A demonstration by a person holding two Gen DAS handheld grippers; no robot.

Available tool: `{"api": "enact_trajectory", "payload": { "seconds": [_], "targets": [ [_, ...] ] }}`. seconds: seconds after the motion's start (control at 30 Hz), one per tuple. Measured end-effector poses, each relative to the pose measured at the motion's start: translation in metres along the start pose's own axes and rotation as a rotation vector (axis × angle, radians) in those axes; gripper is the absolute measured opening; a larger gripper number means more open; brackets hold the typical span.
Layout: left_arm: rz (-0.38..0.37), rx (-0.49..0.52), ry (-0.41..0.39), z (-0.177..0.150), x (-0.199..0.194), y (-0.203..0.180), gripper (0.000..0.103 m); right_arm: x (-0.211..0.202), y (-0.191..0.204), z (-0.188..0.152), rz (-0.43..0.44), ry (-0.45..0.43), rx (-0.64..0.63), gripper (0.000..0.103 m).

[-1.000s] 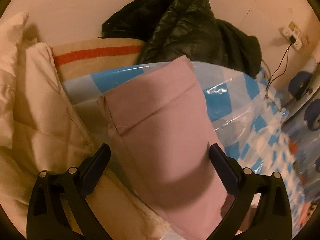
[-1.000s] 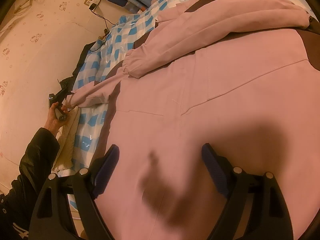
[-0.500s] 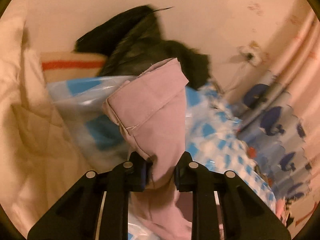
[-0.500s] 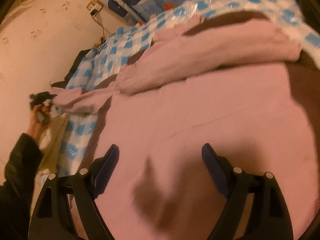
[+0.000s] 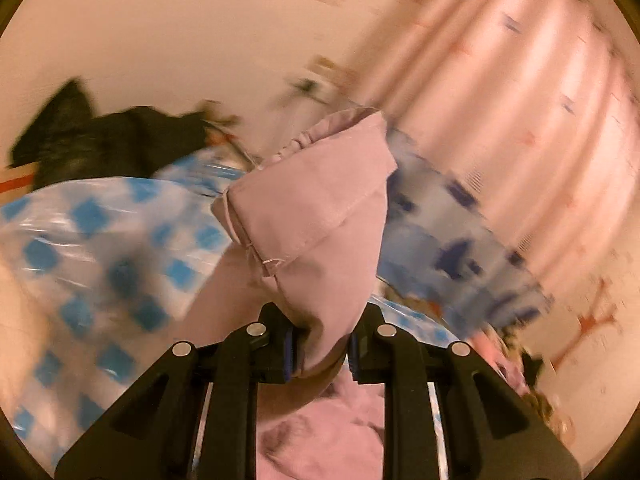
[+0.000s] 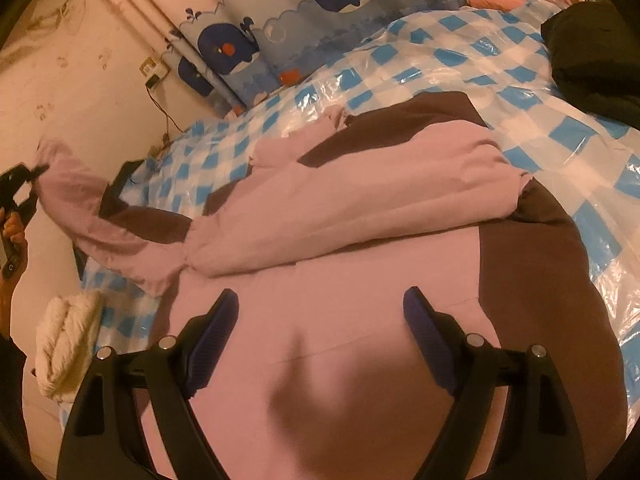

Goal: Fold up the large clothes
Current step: 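Carry the held sleeve across the jacket body with the left tool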

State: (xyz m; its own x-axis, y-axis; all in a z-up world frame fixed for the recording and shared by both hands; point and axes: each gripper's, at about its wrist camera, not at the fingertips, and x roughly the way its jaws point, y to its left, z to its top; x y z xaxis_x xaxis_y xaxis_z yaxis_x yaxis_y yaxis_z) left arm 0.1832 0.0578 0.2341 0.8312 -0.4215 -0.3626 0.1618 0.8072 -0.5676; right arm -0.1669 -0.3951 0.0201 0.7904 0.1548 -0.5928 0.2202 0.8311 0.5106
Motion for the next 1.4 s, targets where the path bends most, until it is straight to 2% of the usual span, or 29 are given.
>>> {"api": "enact_trajectory", "payload": {
  "seconds": [0.1, 0.23, 0.5, 0.63, 0.73, 0.83, 1.07, 1.2, 1.27, 1.37, 1.4],
  "targets": [
    [-0.073, 0.075, 0.047, -0.028, 0.010, -0.060, 0.018, -0.006, 0.001, 0.003, 0.024, -0.014, 0.013, 0.081],
    [-0.141, 0.143, 0.110, -0.070, 0.026, -0.119, 0.018, -0.002, -0.001, 0.014, 0.064, -0.013, 0.047, 0.081],
    [-0.203, 0.245, 0.227, -0.153, 0.060, -0.191, 0.018, -0.013, -0.029, 0.026, 0.140, -0.040, 0.193, 0.081],
    [-0.220, 0.307, 0.276, -0.188, 0.078, -0.222, 0.018, -0.023, -0.050, 0.030, 0.165, -0.059, 0.287, 0.081],
    [-0.214, 0.375, 0.322, -0.226, 0.095, -0.242, 0.018, -0.026, -0.069, 0.029, 0.191, -0.062, 0.382, 0.081],
    [-0.184, 0.441, 0.369, -0.263, 0.118, -0.250, 0.018, -0.031, -0.085, 0.028, 0.226, -0.074, 0.461, 0.081],
    [-0.122, 0.531, 0.479, -0.347, 0.168, -0.250, 0.018, -0.047, -0.103, 0.029, 0.280, -0.114, 0.530, 0.081],
    [-0.069, 0.559, 0.510, -0.382, 0.192, -0.246, 0.018, -0.050, -0.111, 0.028, 0.303, -0.117, 0.573, 0.081],
    [-0.038, 0.565, 0.551, -0.398, 0.205, -0.242, 0.019, -0.052, -0.115, 0.028, 0.308, -0.125, 0.589, 0.081],
    [-0.009, 0.606, 0.654, -0.424, 0.222, -0.241, 0.032, -0.057, -0.122, 0.028, 0.310, -0.143, 0.616, 0.081],
    [-0.017, 0.635, 0.675, -0.431, 0.221, -0.244, 0.041, -0.059, -0.125, 0.028, 0.308, -0.150, 0.623, 0.081]
  ]
}}
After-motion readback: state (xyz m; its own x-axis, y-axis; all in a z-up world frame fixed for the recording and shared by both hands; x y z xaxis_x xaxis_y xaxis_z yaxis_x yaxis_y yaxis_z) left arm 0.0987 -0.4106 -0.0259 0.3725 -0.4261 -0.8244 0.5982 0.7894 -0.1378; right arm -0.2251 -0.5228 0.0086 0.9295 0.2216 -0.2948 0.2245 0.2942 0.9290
